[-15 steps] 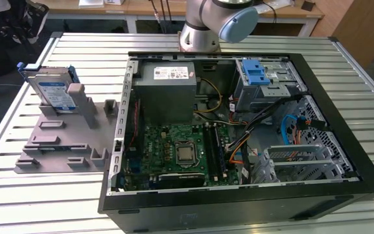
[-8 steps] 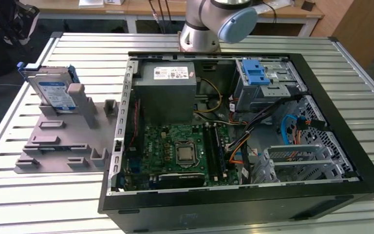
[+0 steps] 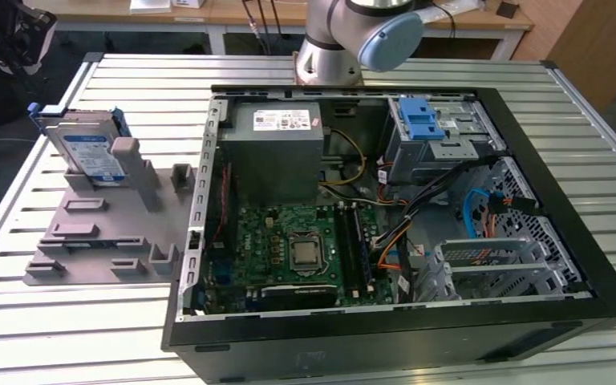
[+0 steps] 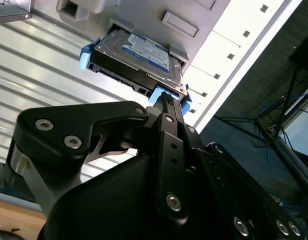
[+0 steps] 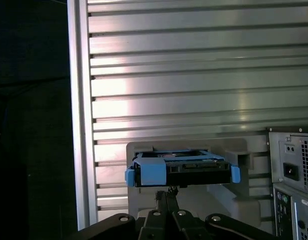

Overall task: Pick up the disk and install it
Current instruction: 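Reach for the disk, then pick up the disk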

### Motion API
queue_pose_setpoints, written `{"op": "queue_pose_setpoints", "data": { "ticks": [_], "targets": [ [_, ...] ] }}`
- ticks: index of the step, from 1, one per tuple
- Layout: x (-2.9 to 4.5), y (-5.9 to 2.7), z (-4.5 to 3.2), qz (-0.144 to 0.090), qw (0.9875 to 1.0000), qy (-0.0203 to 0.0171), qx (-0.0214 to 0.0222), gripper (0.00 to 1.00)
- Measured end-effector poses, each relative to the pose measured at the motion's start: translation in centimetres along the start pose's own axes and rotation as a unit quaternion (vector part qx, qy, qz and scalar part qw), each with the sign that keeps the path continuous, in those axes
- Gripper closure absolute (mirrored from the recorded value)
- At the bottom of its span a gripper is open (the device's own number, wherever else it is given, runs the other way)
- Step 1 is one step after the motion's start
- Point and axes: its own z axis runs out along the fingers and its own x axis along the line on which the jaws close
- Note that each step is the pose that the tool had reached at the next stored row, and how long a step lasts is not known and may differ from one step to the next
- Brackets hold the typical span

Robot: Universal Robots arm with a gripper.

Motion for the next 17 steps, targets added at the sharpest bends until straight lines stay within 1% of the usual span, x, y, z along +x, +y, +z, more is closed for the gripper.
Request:
{"op": "queue_pose_setpoints", "data": {
  "ticks": [11, 13, 14, 17],
  "targets": [
    [0.02, 0.00, 0.02, -0.002, 1.0000, 0.0001, 0.0000, 0.89],
    [0.02, 0.01, 0.02, -0.012, 0.9999, 0.0005, -0.0002, 0.89],
    [0.02, 0.01, 0.03, -0.020, 0.9998, 0.0008, -0.0003, 0.89],
    [0.02, 0.00, 0.04, -0.047, 0.9989, 0.0020, -0.0006, 0.89]
  ]
}}
